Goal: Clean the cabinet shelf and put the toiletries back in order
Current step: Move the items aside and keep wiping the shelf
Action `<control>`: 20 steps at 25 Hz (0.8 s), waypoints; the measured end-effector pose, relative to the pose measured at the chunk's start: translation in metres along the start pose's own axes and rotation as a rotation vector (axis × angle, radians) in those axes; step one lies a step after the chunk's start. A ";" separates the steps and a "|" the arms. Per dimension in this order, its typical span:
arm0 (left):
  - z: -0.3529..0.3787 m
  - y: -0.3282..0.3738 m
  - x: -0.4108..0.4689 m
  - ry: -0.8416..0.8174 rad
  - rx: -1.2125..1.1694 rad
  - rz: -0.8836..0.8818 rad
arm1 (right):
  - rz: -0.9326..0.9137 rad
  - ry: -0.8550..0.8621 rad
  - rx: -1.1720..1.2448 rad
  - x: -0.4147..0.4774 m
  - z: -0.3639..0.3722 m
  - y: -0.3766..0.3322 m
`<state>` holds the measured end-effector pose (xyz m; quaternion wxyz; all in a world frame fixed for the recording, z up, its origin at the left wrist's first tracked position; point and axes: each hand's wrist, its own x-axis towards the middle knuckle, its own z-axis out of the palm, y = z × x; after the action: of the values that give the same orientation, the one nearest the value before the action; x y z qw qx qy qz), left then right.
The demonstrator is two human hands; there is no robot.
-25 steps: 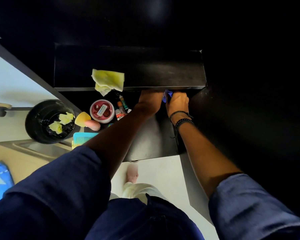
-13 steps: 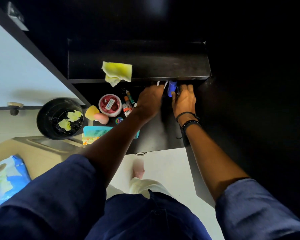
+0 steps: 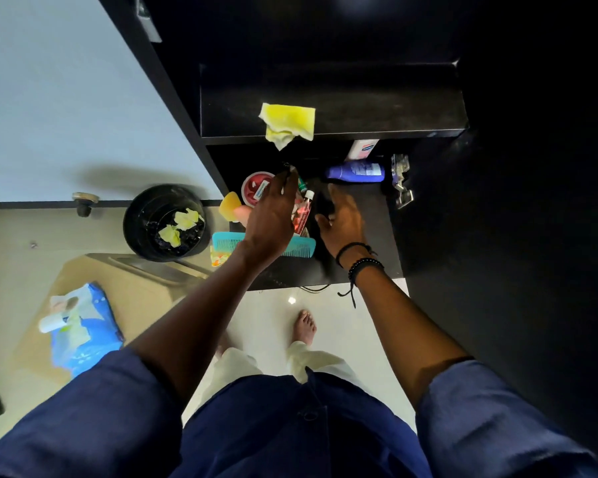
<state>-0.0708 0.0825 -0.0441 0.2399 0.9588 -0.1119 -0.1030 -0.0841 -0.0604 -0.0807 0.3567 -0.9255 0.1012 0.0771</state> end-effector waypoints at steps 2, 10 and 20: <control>0.001 -0.013 -0.007 -0.038 -0.014 -0.022 | 0.018 -0.023 -0.031 0.003 0.005 0.003; 0.008 -0.022 -0.005 -0.173 -0.015 0.009 | 0.020 -0.092 -0.280 0.064 -0.004 0.029; 0.019 -0.013 0.001 -0.196 0.029 0.003 | -0.124 -0.208 -0.657 0.098 -0.021 0.029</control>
<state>-0.0722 0.0855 -0.0669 0.2142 0.9473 -0.1378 -0.1945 0.0058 -0.1085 -0.1048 0.0520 -0.9825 -0.0224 0.1775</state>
